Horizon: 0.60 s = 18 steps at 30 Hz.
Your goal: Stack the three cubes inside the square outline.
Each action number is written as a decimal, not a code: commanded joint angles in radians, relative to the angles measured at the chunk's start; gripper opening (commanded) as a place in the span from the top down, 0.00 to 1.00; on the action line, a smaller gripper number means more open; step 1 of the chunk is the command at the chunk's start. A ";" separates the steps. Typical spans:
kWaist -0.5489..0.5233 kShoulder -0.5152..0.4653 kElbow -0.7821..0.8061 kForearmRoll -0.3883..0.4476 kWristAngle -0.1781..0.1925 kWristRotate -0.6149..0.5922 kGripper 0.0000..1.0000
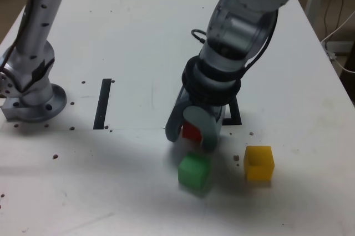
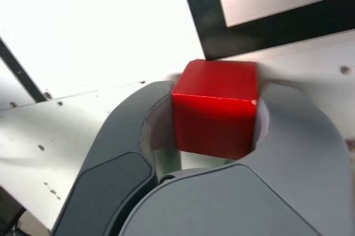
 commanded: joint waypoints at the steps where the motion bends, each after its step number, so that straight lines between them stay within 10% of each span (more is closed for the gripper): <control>1: 0.016 -0.007 -0.041 0.041 0.004 0.001 0.79; 18: 0.215 -0.016 -0.123 0.075 -0.023 0.040 0.79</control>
